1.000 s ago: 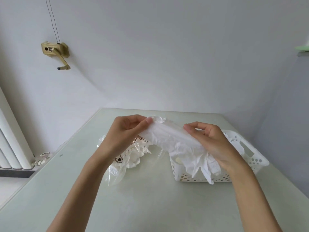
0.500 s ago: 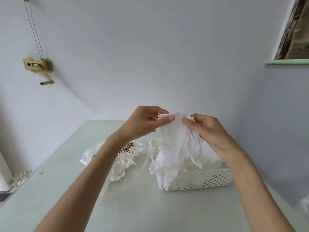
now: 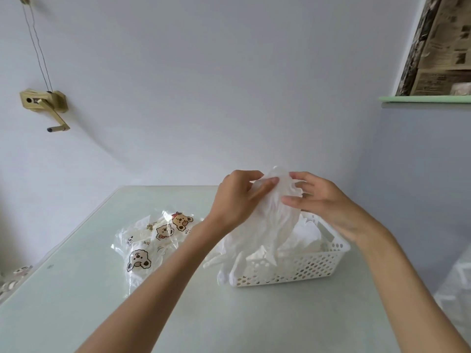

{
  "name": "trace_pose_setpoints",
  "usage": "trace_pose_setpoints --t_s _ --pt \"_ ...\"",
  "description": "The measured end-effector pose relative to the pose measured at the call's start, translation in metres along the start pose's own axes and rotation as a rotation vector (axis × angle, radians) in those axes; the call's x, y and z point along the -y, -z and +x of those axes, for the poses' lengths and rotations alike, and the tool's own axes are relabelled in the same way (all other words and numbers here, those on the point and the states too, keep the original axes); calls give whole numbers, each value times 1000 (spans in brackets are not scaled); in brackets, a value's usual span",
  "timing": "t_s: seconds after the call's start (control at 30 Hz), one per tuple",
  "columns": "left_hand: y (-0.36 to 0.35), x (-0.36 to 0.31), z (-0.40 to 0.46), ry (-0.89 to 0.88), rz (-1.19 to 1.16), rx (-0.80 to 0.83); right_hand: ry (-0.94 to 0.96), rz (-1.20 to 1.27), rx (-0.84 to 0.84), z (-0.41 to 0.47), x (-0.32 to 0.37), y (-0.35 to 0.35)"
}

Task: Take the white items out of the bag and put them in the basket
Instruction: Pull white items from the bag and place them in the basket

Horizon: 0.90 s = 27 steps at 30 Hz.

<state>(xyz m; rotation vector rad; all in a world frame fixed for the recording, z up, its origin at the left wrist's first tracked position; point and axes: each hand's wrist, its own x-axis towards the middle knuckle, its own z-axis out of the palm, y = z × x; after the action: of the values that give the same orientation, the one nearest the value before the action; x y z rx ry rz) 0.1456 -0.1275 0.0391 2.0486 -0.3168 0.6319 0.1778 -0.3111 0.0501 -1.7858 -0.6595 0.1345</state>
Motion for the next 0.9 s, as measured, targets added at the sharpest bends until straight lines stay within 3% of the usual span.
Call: trace_pose_setpoints --t_s 0.13,0.3,0.47,0.67,0.9 --pt "-2 -3 2 21 -10 77 6 -119 -11 4 9 8" --pt "5 16 -13 291 -173 413 -57 -110 -42 2 8 35" --pt "3 23 -14 304 -198 378 -205 -343 148 2 0 36" --pt "7 29 -12 310 -193 347 -150 -96 -182 15 -16 29" --pt "15 51 -3 271 -128 164 -79 98 -468 27 -32 28"
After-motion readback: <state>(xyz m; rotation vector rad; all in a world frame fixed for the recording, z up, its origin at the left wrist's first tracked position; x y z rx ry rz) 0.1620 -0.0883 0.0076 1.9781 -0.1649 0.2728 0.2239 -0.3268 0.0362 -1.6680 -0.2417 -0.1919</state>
